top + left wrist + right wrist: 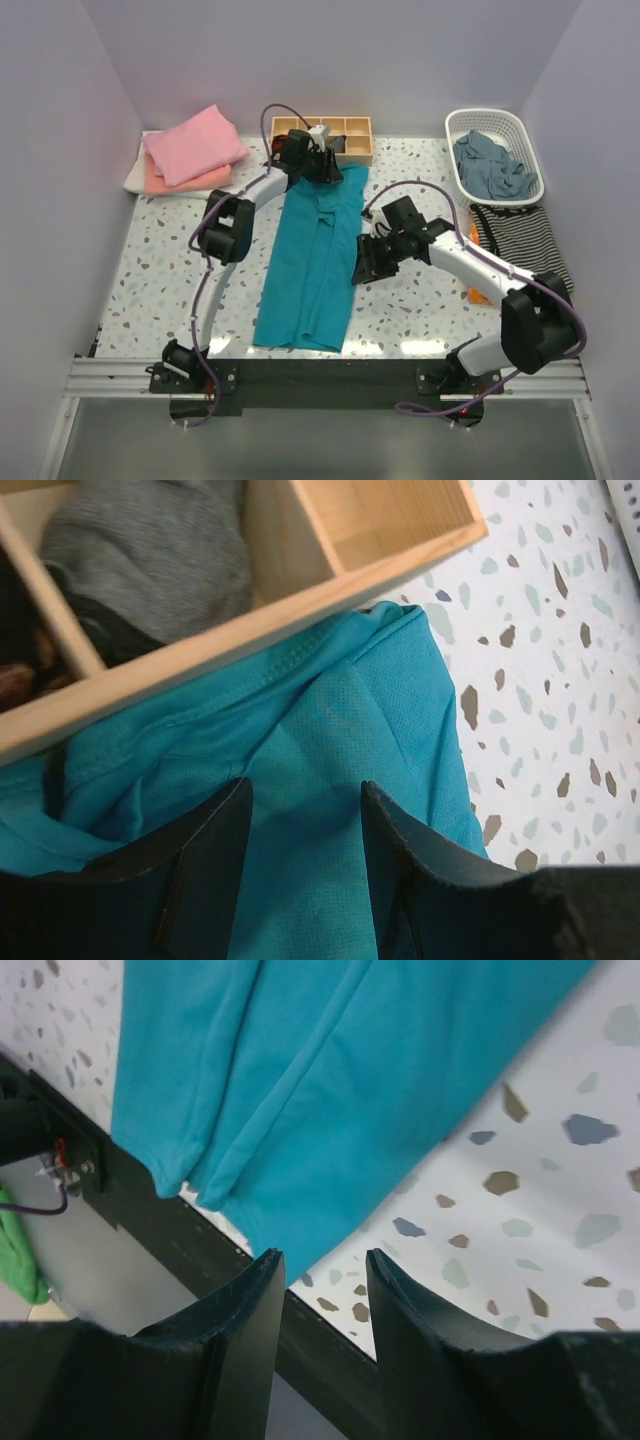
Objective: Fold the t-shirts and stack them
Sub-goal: Fold the tshirt
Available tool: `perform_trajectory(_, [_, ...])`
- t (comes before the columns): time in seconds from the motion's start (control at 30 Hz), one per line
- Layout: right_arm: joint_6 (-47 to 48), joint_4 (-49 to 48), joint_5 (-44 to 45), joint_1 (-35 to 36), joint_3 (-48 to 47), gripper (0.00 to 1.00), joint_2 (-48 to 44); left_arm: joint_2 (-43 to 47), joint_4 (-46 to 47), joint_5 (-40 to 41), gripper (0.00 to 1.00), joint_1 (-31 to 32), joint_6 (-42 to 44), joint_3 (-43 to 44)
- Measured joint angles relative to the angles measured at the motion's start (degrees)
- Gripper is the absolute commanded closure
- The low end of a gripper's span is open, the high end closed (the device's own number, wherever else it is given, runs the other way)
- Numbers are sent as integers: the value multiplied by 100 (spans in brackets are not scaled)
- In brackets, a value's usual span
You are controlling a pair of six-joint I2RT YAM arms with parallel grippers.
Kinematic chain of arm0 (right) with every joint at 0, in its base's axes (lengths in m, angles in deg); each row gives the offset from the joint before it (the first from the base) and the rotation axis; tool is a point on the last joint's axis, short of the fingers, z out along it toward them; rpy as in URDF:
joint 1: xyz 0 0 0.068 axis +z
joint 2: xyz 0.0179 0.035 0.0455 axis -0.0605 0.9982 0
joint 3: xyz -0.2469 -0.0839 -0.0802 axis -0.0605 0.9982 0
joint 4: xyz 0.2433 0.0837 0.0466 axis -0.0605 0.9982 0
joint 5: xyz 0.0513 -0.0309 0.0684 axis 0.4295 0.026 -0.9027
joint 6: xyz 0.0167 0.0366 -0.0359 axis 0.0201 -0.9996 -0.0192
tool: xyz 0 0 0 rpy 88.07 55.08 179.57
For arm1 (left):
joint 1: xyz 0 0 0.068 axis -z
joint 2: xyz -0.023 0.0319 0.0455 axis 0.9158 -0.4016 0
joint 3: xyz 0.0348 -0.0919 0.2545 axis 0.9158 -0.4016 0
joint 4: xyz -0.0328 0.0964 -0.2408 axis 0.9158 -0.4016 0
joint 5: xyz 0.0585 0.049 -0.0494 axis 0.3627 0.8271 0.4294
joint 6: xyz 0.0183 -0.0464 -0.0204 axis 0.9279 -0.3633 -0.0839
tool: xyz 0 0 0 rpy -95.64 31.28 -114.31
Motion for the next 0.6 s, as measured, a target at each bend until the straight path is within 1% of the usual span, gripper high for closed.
perform_trajectory(0.1, [-98,-168,-254,205,0,56,98,0,15,177,46,-129,-66,-2])
perform_trajectory(0.23, [-251,-479,-627,704,-9,56,254,0,83,448,45,-251,-175,-2])
perform_trajectory(0.37, [-343,-658,-831,1191,-114,56,632,0,122,693,45,-313,-306,-2])
perform_trajectory(0.5, [-396,-756,-807,1464,-199,56,1130,2,166,798,43,-308,-400,-13])
perform_trajectory(0.6, [-439,-748,-638,1517,-199,56,1447,81,411,763,43,-308,-411,-240])
